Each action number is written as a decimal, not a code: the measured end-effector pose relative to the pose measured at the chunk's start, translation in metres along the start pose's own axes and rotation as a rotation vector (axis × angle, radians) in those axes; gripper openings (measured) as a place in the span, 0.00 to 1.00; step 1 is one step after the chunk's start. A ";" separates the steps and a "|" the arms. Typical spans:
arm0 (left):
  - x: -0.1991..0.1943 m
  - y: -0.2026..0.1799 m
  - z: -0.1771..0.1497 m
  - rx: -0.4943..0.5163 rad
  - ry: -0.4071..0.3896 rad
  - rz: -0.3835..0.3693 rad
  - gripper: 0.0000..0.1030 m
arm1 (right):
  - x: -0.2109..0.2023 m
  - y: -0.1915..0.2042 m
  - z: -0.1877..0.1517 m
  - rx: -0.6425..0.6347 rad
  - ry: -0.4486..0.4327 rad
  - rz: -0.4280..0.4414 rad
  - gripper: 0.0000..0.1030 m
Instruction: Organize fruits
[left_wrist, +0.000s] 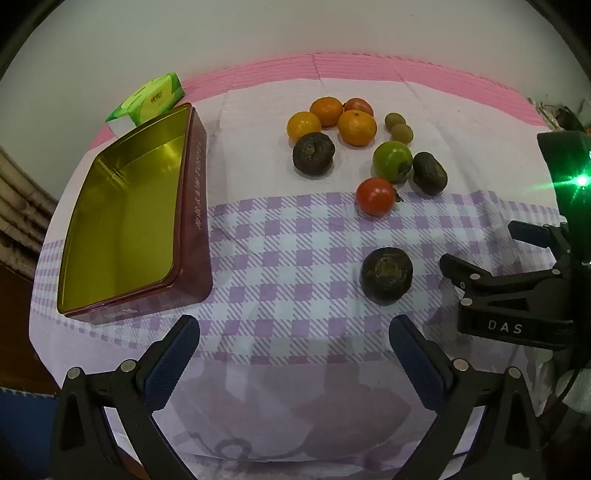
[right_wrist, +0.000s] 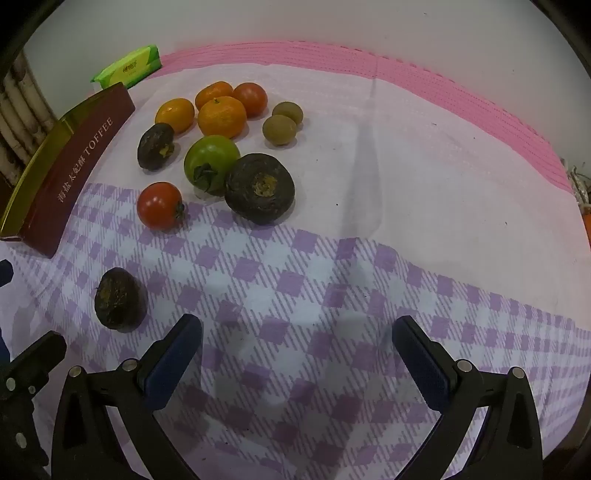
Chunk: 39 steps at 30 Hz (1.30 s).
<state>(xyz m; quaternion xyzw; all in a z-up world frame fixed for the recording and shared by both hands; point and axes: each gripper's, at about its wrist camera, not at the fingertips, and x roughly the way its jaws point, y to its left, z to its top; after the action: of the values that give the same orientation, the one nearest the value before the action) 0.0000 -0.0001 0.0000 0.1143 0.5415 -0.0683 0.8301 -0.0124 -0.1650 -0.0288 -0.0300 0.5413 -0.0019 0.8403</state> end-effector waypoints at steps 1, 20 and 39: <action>0.000 0.000 0.000 -0.001 0.002 0.001 0.99 | 0.000 0.001 0.000 -0.006 -0.004 -0.013 1.00; 0.001 0.003 -0.003 -0.006 0.008 -0.022 0.98 | 0.000 0.000 0.000 -0.001 -0.003 -0.003 1.00; 0.000 0.002 -0.006 0.000 -0.014 -0.009 0.93 | 0.000 0.001 -0.001 -0.001 0.003 -0.003 1.00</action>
<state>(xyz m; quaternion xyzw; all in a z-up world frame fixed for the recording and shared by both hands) -0.0048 0.0030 -0.0019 0.1114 0.5360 -0.0728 0.8337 -0.0134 -0.1646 -0.0294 -0.0313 0.5425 -0.0031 0.8394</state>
